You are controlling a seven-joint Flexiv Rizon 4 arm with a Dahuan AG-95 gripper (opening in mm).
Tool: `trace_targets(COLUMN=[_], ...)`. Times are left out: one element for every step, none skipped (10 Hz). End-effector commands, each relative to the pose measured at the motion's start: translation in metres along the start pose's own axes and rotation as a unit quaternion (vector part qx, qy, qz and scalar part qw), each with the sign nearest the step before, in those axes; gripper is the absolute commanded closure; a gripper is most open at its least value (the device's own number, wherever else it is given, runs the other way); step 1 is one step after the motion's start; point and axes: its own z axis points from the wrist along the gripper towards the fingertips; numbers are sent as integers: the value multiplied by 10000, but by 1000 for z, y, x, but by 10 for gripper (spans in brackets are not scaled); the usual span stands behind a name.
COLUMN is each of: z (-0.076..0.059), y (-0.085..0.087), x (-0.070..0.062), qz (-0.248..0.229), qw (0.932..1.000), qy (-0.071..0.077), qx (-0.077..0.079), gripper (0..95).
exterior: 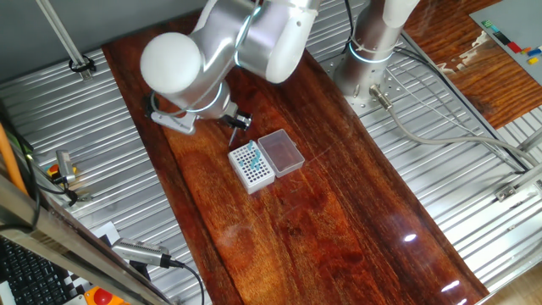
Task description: Insert a medium pipette tip into the holder for medium pipette tips
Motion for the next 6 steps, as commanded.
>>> trace_targets(z=[0,0,0,0,0,1], y=[0,0,0,0,0,1], x=[1,1,1,1,1,2], qz=[220,306,350,339,277,222], qw=[9997,9994,9992,9993,9996,9997], qy=[-84,-150,-179,-173,-93,34], qx=[-8,24,14,9,11,15], gripper=[950,950,950,950,950,950])
